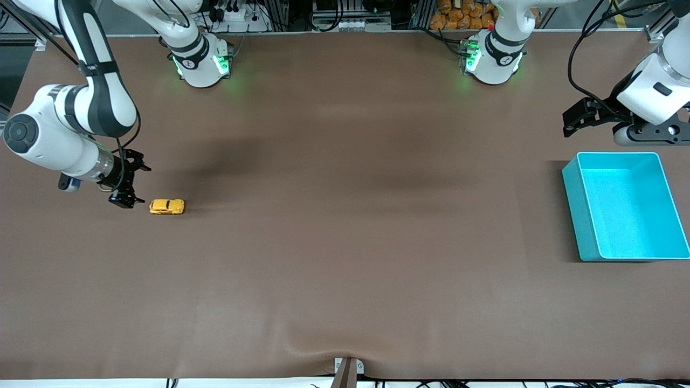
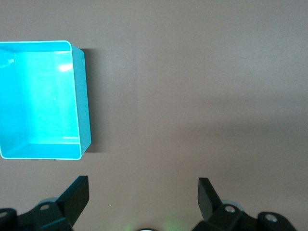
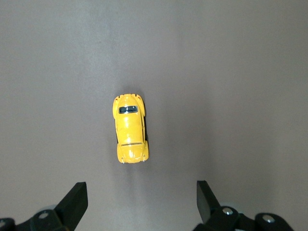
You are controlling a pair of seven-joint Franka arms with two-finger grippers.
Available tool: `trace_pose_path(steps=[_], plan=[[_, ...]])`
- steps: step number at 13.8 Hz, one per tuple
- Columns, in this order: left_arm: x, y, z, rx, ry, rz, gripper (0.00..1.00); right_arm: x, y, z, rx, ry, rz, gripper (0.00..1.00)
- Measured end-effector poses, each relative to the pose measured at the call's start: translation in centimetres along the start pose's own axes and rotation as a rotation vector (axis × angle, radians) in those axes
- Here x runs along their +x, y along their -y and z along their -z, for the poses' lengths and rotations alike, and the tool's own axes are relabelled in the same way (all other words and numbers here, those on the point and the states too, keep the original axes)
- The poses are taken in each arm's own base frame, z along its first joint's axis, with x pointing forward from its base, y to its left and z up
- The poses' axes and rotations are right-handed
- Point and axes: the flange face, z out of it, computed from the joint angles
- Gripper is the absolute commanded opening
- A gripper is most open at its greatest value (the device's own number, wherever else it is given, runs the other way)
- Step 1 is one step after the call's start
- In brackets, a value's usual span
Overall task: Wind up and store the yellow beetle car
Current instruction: 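Move the open right gripper down over the yellow beetle car, then close the right gripper on the yellow car's body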
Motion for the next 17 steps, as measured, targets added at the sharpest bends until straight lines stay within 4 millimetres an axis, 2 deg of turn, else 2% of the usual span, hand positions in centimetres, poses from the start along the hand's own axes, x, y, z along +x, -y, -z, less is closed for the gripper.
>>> trace_pose_path(steps=[6,8,14,17], plan=[[0.0,0.0,0.0,0.000,0.000,0.000,1.00,0.1,0.8,-4.3,0.001,-0.002,-0.022,0.98],[0.0,0.0,0.0,0.000,0.000,0.000,1.00,0.2,0.9,-5.5,-0.004,-0.002,-0.026,0.92],[0.0,0.0,0.0,0.000,0.000,0.000,1.00,0.6,1.3,-8.5,-0.008,-0.004,-0.034,0.84],[0.0,0.0,0.0,0.000,0.000,0.000,1.00,1.0,1.4,-9.0,0.001,-0.005,-0.041,0.80]])
